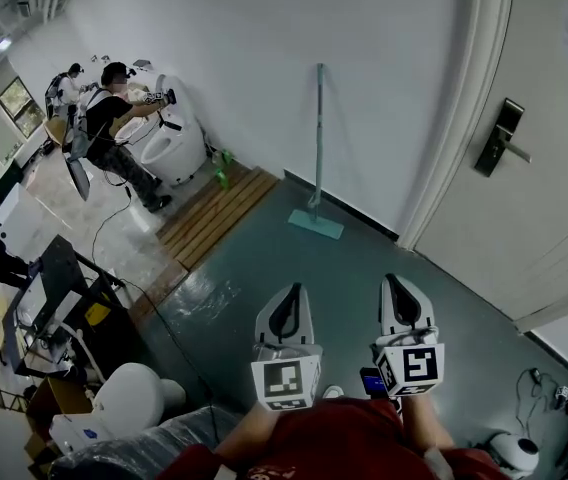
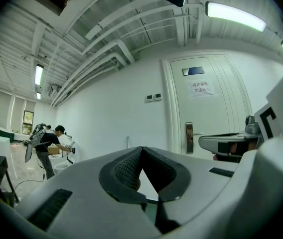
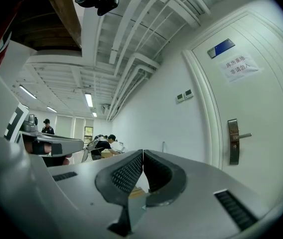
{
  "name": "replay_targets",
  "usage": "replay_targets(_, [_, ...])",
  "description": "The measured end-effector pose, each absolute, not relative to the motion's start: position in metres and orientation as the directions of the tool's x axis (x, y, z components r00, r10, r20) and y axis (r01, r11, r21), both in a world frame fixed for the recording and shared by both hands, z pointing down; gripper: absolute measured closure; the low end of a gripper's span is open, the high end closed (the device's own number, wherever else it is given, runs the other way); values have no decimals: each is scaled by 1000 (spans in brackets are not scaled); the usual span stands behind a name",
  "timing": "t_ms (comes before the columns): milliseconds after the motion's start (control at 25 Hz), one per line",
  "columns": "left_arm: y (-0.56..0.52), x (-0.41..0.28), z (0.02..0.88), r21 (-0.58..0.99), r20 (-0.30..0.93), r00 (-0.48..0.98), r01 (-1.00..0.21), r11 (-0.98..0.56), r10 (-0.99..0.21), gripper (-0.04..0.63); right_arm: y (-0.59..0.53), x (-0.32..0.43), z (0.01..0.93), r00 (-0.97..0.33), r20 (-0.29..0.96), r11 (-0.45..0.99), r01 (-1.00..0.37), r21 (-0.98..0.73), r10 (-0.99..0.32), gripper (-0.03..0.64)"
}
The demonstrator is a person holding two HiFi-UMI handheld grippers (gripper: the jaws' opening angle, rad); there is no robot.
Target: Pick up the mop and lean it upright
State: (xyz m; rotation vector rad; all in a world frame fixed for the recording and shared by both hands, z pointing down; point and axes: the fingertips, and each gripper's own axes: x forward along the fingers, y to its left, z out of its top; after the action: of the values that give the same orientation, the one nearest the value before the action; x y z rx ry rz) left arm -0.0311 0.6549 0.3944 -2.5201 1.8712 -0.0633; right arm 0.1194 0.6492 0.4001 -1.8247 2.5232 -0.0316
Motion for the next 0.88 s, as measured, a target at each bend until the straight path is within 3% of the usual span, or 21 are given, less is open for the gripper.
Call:
replay_targets(480, [608, -31, 404, 0, 46, 279, -960, -279, -959, 581, 601, 123, 422, -321, 24, 319, -946, -48, -947, 597])
replay_targets(880, [517, -87, 404, 1, 55, 265, -964, -265, -963, 581, 505, 66, 413, -335, 24, 335, -942, -28, -942, 597])
